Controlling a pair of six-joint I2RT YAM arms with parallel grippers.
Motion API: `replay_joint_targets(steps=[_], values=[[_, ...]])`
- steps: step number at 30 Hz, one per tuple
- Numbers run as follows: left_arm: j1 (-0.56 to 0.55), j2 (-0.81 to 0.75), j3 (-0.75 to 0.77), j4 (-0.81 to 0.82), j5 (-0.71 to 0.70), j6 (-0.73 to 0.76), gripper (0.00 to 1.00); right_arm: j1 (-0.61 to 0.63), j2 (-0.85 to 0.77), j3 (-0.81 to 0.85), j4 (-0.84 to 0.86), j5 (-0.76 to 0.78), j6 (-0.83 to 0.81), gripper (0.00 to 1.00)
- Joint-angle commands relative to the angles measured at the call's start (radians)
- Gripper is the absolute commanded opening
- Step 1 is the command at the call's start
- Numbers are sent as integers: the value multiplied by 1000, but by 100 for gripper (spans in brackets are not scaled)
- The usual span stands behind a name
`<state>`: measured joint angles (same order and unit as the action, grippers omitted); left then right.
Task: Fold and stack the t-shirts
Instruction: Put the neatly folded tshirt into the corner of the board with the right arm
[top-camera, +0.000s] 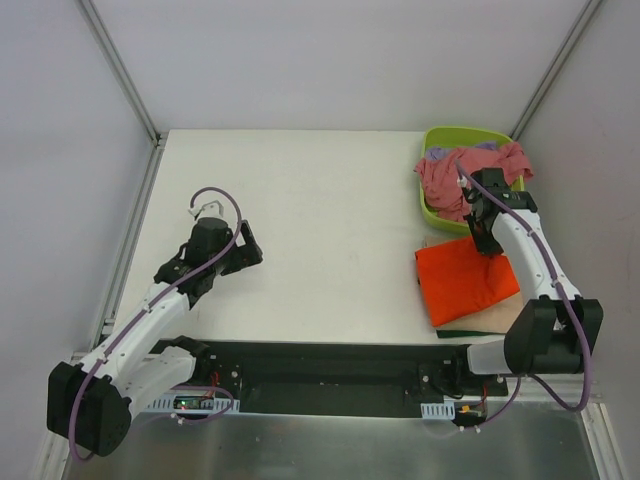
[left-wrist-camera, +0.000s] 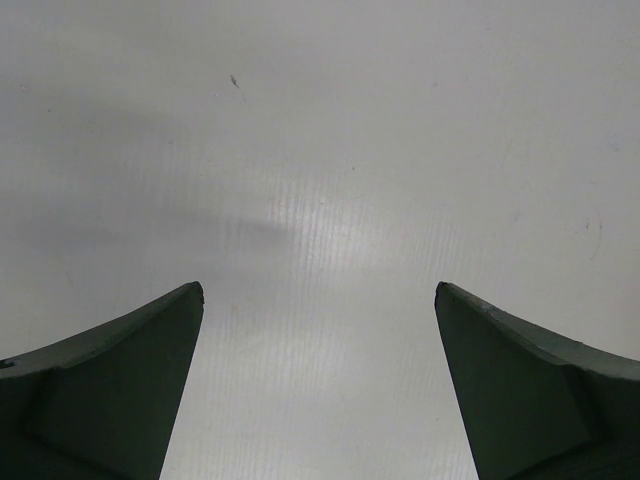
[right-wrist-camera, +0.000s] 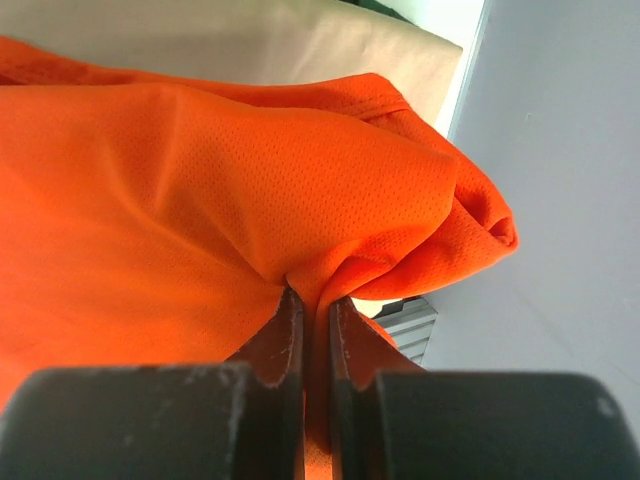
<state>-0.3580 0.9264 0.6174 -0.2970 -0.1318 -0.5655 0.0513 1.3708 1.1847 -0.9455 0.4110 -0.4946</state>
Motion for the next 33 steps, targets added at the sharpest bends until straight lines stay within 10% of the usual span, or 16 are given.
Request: replay_joint_targets(steps=[1,13,23,31,33], values=[[11,-52,-8,-5,-9,9,99,-44,19,-5,80,31,-53,0],[11,-63,-11,-7,-3,13,99,-99,66,-51,166,11,-49,0],[11,-58,-10,-5,-14,13,99,-131,122,-14,56,20,82,21],[11,-58,-10,-5,-19,18,99,-139,116,9,50,172,143,94],[11,-61,-10,-5,-17,18,99,-139,94,29,53,184,165,96]])
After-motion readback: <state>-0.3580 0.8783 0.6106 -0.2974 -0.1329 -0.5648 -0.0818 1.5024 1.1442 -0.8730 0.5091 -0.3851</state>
